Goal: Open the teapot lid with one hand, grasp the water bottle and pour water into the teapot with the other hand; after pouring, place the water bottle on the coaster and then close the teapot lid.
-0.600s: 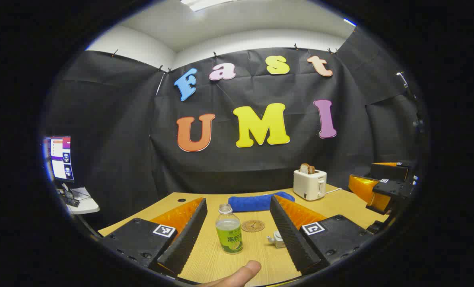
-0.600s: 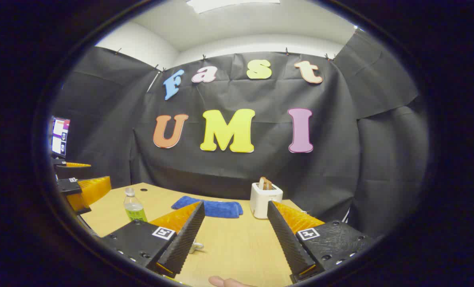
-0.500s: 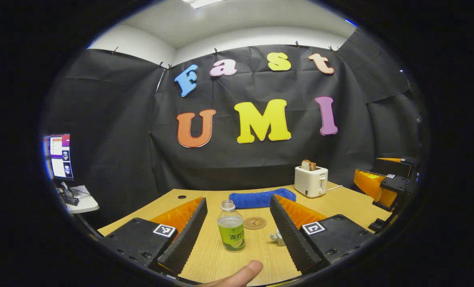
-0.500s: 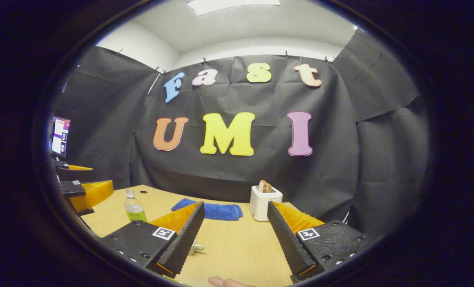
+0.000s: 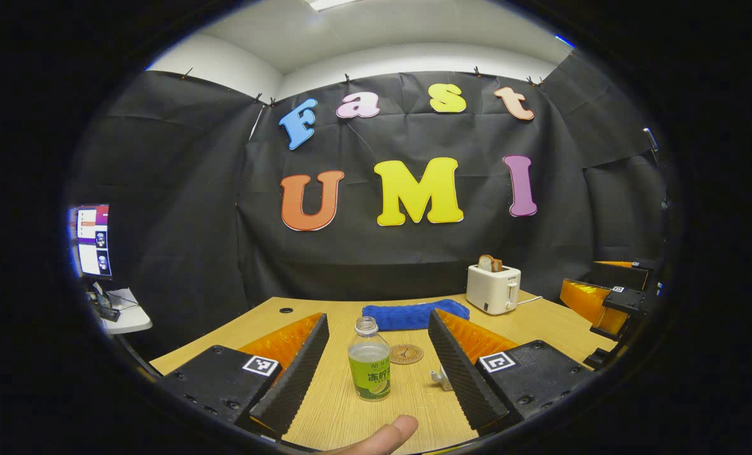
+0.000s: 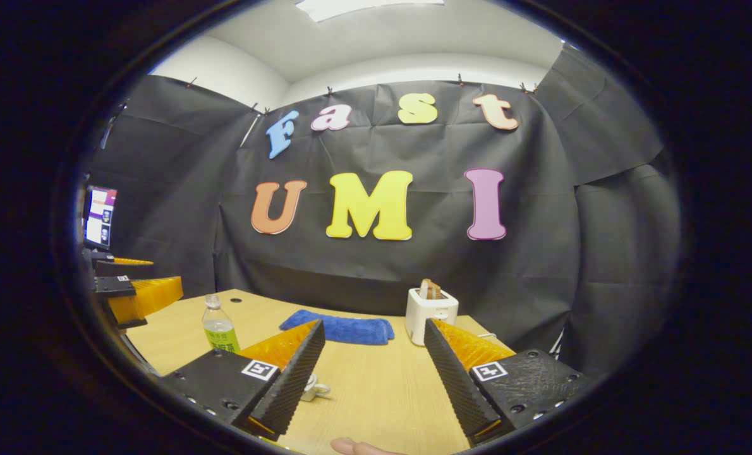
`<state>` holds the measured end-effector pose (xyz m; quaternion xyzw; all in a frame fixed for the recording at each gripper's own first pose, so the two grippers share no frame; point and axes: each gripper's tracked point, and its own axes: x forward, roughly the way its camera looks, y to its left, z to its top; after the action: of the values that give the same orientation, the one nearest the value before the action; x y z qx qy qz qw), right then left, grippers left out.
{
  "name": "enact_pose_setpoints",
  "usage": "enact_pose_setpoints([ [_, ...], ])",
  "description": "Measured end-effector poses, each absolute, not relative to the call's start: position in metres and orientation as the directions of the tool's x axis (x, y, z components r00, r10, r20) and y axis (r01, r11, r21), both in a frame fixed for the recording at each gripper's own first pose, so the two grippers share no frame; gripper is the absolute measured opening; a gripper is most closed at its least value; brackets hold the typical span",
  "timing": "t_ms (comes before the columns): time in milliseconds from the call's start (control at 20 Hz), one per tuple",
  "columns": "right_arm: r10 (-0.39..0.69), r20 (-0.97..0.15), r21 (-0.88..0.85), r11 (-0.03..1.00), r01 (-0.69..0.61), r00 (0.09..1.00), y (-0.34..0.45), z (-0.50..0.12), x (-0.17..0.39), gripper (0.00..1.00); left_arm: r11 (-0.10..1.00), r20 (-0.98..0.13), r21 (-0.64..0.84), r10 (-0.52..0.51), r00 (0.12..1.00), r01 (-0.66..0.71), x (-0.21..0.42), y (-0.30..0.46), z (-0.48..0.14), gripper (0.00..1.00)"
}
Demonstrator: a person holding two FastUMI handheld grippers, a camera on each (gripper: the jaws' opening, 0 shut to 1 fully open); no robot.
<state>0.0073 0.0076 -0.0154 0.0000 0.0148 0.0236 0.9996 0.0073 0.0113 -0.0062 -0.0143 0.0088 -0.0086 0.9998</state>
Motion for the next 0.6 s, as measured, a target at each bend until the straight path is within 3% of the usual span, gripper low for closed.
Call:
enact_pose_setpoints([
  [250, 0.071, -0.062, 0.004, 0.997, -0.071, 0.996, 0.018, -0.036, 0.028, 0.95, 0.999, -0.045, -0.037, -0.002, 0.999, 0.000, 0.017, 0.027, -0.014, 0.99],
  [600, 0.184, -0.116, 0.061, 0.982, -0.178, 0.976, 0.060, -0.101, 0.078, 0.95, 0.995, -0.088, -0.081, 0.043, 0.995, -0.050, 0.033, 0.053, -0.029, 0.99],
])
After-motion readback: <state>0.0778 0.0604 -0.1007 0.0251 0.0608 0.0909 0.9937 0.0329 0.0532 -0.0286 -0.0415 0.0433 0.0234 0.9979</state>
